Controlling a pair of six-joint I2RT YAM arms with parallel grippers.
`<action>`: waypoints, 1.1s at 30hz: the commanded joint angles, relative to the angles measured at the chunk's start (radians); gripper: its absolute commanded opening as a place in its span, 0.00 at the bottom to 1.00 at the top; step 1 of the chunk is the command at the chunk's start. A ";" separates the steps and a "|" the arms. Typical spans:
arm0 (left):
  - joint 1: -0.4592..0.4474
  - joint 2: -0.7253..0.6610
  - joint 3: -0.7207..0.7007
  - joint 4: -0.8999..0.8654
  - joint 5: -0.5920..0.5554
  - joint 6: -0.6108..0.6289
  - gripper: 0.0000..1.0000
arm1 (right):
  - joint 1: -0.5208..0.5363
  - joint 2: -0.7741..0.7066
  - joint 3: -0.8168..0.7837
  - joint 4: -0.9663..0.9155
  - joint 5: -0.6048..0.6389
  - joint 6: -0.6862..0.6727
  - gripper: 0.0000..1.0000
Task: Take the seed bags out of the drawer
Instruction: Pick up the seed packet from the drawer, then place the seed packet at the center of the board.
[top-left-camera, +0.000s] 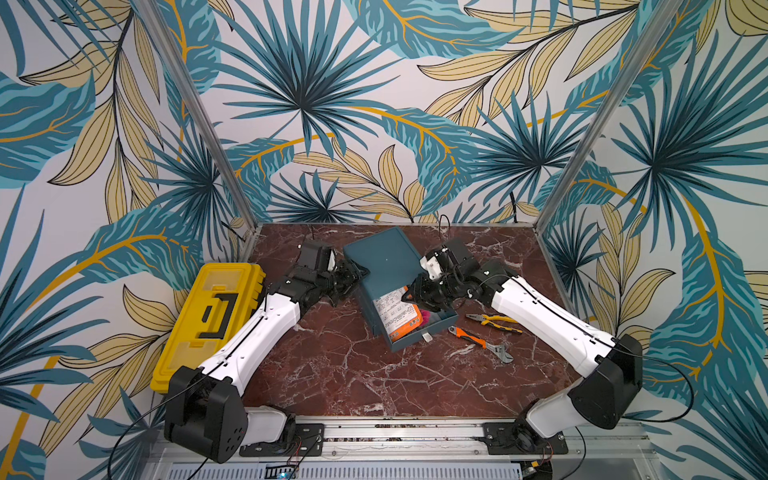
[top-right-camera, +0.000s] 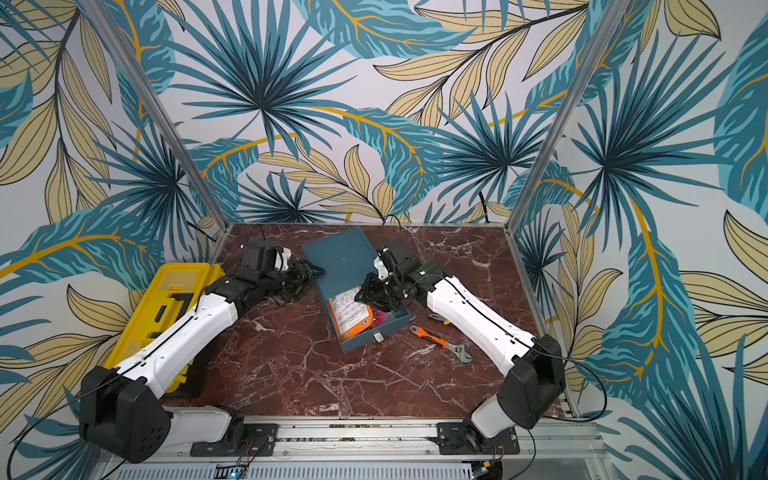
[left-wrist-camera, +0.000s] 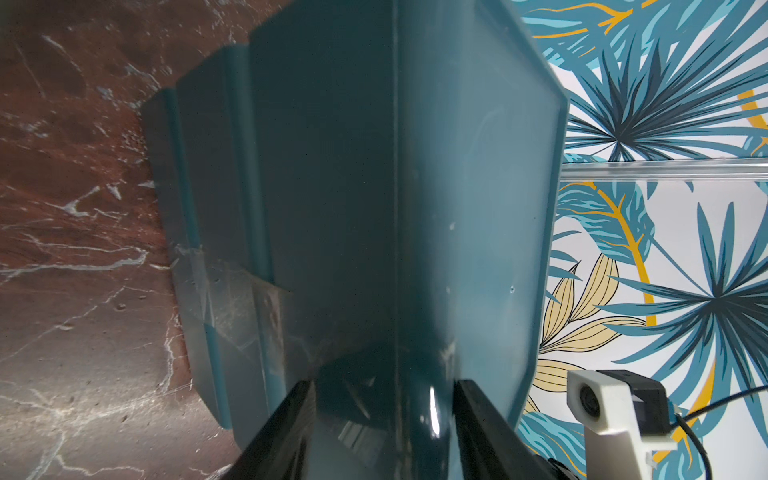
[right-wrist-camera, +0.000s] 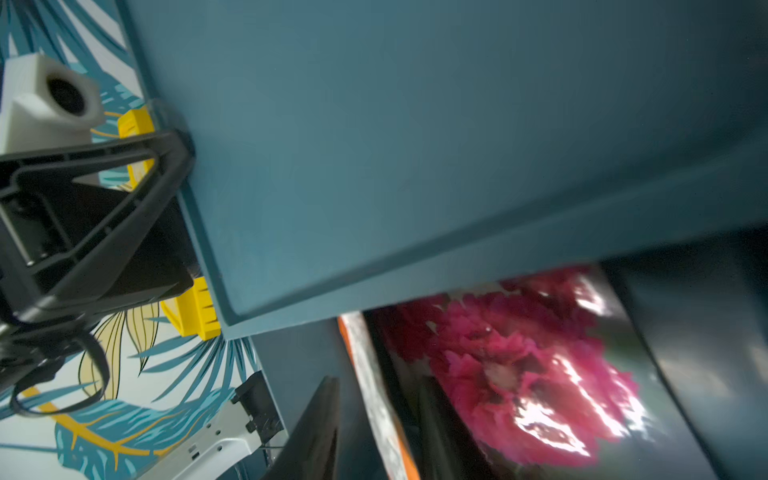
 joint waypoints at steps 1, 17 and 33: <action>-0.009 0.029 -0.055 -0.079 -0.004 0.007 0.57 | 0.004 -0.009 -0.030 0.056 -0.074 0.024 0.28; -0.008 0.028 -0.050 -0.089 -0.028 0.002 0.57 | -0.086 -0.093 0.020 -0.045 -0.138 -0.003 0.00; -0.010 0.029 -0.033 -0.104 -0.055 -0.004 0.57 | -0.318 -0.268 0.104 -0.291 -0.301 -0.257 0.00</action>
